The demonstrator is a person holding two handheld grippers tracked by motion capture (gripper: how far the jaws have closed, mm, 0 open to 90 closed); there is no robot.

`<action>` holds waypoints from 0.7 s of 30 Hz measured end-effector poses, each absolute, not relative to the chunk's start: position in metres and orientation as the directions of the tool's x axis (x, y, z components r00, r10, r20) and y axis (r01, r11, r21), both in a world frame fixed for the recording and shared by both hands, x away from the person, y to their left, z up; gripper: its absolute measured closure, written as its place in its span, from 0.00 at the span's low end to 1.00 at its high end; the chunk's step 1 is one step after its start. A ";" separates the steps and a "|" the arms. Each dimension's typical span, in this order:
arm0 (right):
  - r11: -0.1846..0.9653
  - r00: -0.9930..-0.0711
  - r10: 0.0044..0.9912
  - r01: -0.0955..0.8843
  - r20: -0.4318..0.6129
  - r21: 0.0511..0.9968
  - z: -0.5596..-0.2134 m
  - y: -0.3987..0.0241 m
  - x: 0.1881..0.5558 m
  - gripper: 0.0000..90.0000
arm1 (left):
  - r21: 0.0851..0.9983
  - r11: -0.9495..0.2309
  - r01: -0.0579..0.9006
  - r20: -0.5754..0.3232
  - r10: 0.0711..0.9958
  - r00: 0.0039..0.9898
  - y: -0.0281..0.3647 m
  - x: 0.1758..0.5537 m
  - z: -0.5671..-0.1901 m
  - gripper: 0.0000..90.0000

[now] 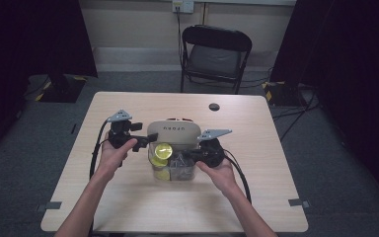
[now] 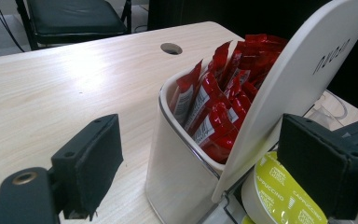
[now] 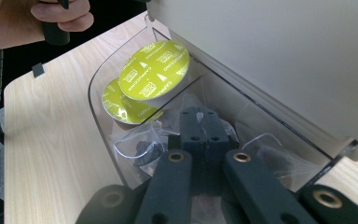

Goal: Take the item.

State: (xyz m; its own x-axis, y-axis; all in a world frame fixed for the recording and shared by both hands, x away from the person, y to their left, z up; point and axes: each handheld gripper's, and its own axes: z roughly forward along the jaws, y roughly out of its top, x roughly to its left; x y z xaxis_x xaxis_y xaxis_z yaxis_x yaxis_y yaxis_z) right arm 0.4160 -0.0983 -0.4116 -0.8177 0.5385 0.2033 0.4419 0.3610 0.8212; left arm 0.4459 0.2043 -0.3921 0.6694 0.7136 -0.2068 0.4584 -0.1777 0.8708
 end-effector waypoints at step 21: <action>0.329 -0.830 0.521 0.413 0.201 0.849 -0.395 -0.103 0.413 1.00 | 0.866 -0.189 0.464 -0.205 0.711 0.673 0.201 0.446 -0.395 0.16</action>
State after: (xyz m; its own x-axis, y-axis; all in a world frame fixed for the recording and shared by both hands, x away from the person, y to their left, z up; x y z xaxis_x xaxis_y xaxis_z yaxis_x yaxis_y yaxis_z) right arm 0.4127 -0.1030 -0.3950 -0.8296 0.5208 0.2013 0.4126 0.3290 0.8495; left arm 0.4458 0.2006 -0.3949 0.6727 0.7108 -0.2053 0.4637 -0.1888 0.8657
